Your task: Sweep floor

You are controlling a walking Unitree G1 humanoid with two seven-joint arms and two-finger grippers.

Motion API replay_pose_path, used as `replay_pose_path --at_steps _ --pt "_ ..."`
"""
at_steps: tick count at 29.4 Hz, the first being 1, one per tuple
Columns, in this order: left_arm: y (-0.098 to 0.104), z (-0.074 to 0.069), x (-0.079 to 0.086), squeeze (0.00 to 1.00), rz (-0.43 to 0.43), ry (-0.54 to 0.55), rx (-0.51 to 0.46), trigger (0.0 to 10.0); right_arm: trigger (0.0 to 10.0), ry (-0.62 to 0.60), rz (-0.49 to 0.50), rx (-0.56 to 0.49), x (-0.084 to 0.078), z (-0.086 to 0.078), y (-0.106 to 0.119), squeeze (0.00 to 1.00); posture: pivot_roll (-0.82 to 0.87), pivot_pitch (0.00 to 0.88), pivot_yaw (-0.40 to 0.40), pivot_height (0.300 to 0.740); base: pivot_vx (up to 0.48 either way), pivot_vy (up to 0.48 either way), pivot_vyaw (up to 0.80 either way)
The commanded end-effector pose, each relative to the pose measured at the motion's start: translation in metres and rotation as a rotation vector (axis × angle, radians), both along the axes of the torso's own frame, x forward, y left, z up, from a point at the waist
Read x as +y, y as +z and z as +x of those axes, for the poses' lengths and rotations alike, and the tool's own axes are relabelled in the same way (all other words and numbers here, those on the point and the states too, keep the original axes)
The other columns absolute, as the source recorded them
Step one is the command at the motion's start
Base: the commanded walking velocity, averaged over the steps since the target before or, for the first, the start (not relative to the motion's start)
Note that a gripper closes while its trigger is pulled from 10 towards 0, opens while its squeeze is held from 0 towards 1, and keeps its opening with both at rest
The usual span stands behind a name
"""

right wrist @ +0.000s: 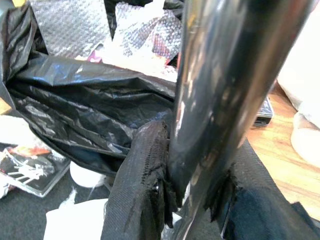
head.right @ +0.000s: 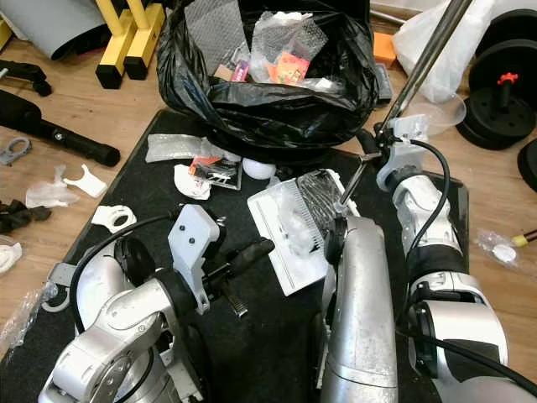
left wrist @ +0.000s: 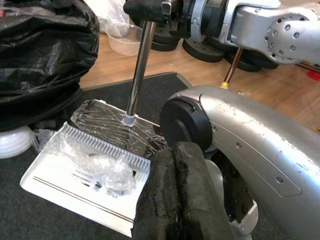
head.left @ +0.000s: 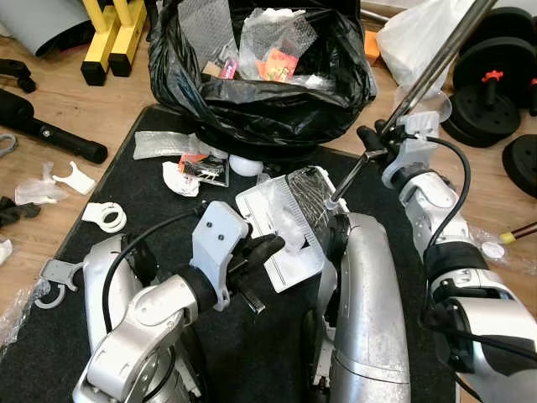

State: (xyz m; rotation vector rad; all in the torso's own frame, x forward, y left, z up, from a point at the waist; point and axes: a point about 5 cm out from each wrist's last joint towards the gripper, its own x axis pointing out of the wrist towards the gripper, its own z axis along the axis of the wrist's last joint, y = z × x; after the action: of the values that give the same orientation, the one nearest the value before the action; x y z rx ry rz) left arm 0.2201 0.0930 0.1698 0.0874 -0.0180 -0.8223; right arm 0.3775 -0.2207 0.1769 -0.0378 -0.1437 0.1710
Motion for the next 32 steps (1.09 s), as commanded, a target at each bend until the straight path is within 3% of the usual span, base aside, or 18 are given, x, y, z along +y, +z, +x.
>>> replay_pose_path --at_steps 1,3,4,6,7,13,16,24,30,32 --pt "-0.005 -0.002 -0.003 0.00 0.000 -0.014 0.027 10.0 0.0 -0.051 0.018 0.013 -0.009 -0.005 -0.009 0.00 -0.09 0.297 -0.109 0.305 0.000 0.000 0.00" --pt "-0.005 0.000 -0.003 0.00 0.000 -0.013 0.027 10.0 0.0 -0.068 0.060 0.010 -0.010 -0.005 -0.008 0.00 -0.09 0.295 -0.110 0.305 0.000 0.000 0.00" --pt "-0.005 0.001 -0.003 0.00 0.000 -0.013 0.026 10.0 7.9 -0.084 0.137 0.002 -0.011 -0.004 -0.006 0.00 -0.10 0.292 -0.109 0.305 0.000 0.000 0.00" --pt "-0.005 0.001 -0.003 0.00 0.001 -0.013 0.026 10.0 7.9 -0.092 0.190 -0.003 -0.011 -0.003 -0.004 0.00 -0.10 0.292 -0.109 0.305 0.000 0.000 0.00" --pt "-0.005 0.002 -0.003 0.00 0.001 -0.012 0.025 10.0 10.0 -0.093 0.255 -0.001 -0.010 -0.002 -0.003 0.00 -0.10 0.290 -0.108 0.305 0.000 0.000 0.00" --pt "-0.006 0.004 -0.003 0.00 0.002 -0.011 0.024 10.0 10.0 -0.067 0.336 0.012 -0.004 0.001 -0.002 0.00 -0.10 0.285 -0.109 0.305 0.000 0.000 0.00" --pt "-0.006 0.007 -0.004 0.00 0.002 -0.008 0.021 10.0 10.0 -0.008 0.425 -0.005 0.009 0.004 0.008 0.00 -0.11 0.280 -0.111 0.305 0.000 0.000 0.00" --pt "-0.006 0.009 -0.004 0.00 0.001 -0.003 0.017 10.0 10.0 -0.004 0.545 -0.007 0.008 0.008 0.020 0.00 -0.11 0.276 -0.114 0.305 0.000 0.000 0.00" --pt "-0.006 0.010 -0.004 0.00 -0.002 -0.002 0.016 10.0 10.0 0.023 0.623 -0.074 0.007 0.007 0.032 0.00 -0.11 0.274 -0.115 0.315 0.000 0.000 0.00" --pt "-0.006 0.010 -0.005 0.00 -0.003 -0.002 0.015 10.0 10.0 0.026 0.698 -0.136 0.006 0.005 0.045 0.00 -0.12 0.272 -0.118 0.325 0.000 0.000 0.00"
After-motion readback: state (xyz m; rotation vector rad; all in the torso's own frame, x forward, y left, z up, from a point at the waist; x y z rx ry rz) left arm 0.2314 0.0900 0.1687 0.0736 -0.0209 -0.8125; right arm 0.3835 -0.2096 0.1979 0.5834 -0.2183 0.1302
